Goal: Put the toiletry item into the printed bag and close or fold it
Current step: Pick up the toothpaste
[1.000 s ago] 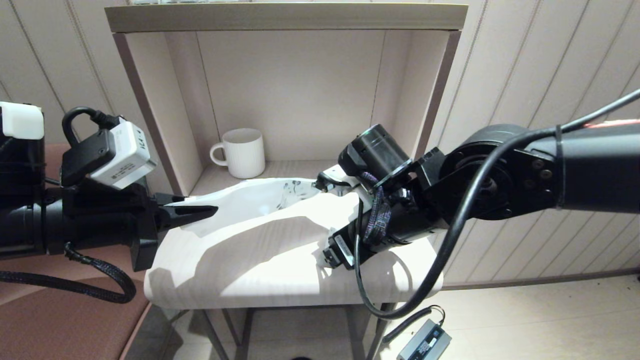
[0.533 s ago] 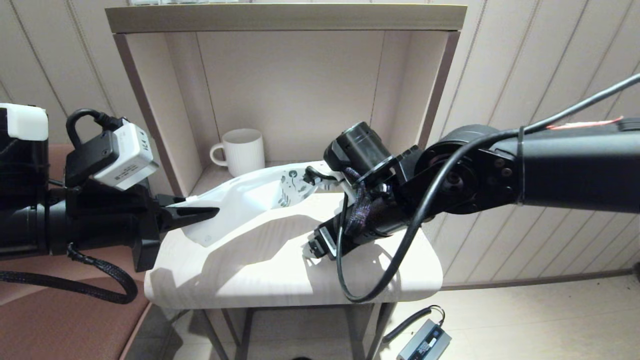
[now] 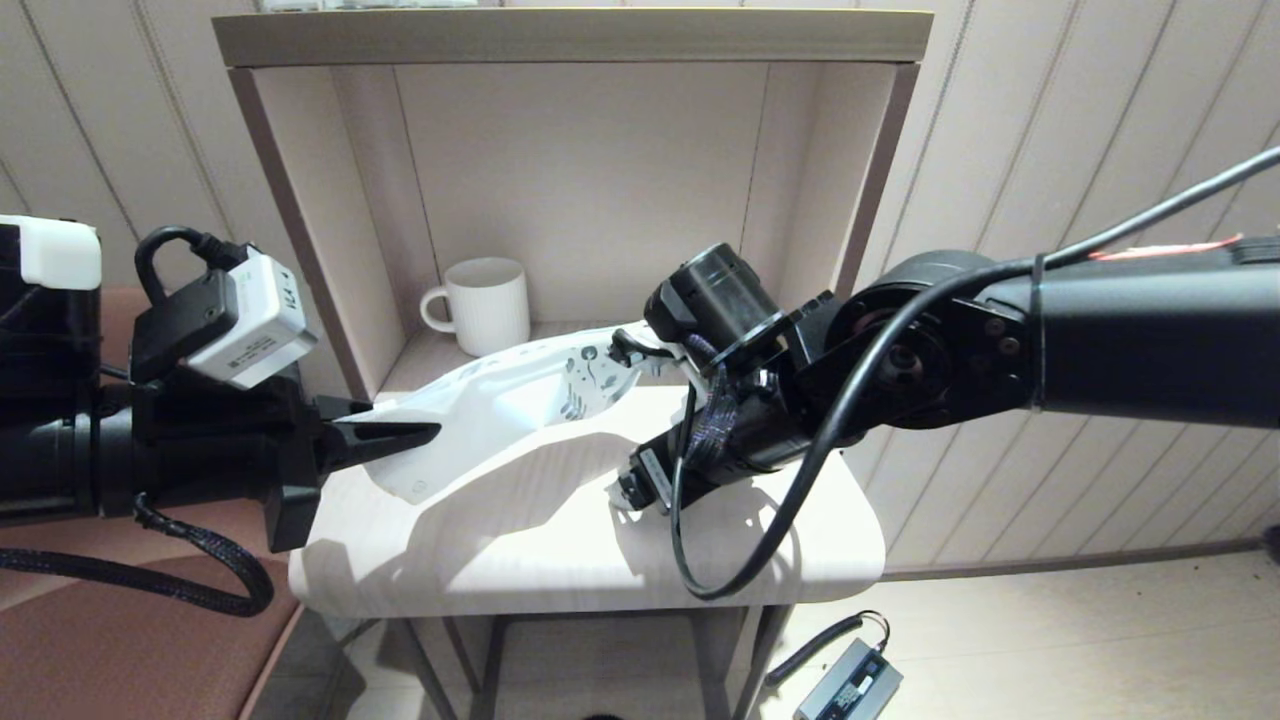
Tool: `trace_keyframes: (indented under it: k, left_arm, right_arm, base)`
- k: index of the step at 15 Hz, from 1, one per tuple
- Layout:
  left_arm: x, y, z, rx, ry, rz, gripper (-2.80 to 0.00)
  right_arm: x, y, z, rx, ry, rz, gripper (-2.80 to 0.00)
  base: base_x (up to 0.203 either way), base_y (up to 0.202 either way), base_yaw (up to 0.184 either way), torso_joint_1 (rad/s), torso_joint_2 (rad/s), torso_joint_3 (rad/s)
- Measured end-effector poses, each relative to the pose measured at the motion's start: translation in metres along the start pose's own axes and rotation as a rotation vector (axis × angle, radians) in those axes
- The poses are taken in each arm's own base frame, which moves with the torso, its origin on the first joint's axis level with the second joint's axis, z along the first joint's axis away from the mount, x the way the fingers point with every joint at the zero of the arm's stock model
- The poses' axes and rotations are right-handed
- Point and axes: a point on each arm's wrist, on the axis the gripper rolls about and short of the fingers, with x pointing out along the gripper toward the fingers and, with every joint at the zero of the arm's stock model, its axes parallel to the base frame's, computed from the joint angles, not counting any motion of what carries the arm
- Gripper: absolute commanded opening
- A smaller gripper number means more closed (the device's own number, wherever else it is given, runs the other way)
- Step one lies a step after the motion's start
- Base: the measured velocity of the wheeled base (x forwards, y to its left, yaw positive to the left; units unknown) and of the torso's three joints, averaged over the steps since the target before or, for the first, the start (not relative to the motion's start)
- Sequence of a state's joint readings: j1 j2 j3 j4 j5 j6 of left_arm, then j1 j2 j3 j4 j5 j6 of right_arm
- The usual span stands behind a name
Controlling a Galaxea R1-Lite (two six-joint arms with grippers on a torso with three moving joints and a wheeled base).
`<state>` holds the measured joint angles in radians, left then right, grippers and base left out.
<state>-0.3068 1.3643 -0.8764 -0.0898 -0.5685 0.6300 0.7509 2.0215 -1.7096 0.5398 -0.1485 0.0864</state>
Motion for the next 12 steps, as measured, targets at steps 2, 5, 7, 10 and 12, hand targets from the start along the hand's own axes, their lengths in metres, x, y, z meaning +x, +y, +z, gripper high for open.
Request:
trace_keyframes:
  k: [2,5,7,10,12]
  left_arm:
    - [0.0000,-0.0004,-0.0005,-0.001,0.000,-0.002,-2.80]
    - [-0.0002,-0.0005,-0.0006,-0.001,0.000,-0.002,-2.80]
    - [-0.0006,-0.0008,-0.0005,-0.001,0.000,-0.002,-2.80]
    - [-0.0004,-0.0014,-0.0014,-0.003,0.002,-0.005,-2.80]
    - [-0.0006,-0.0018,-0.0018,-0.004,0.002,-0.006,-2.80]
  right_arm:
    - [0.0019,-0.0002,-0.0005,0.000,0.005,0.000,-2.80]
    - [0.0061,-0.0024,-0.0006,0.006,0.011,-0.002,-2.80]
    - [0.0068,-0.0032,-0.0005,0.008,0.012,0.002,-2.80]
    - [0.0077,-0.0035,-0.0028,0.008,0.022,0.003,-2.80]
    - [0.0079,-0.0042,-0.0046,0.007,0.029,0.003,-2.80]
  base:
    - [0.000,0.000,0.000,0.000,0.00,0.000]
    - [0.000,0.000,0.000,0.000,0.00,0.000]
    - [0.000,0.000,0.000,0.000,0.00,0.000]
    - [0.000,0.000,0.000,0.000,0.00,0.000]
    - [0.000,0.000,0.000,0.000,0.00,0.000]
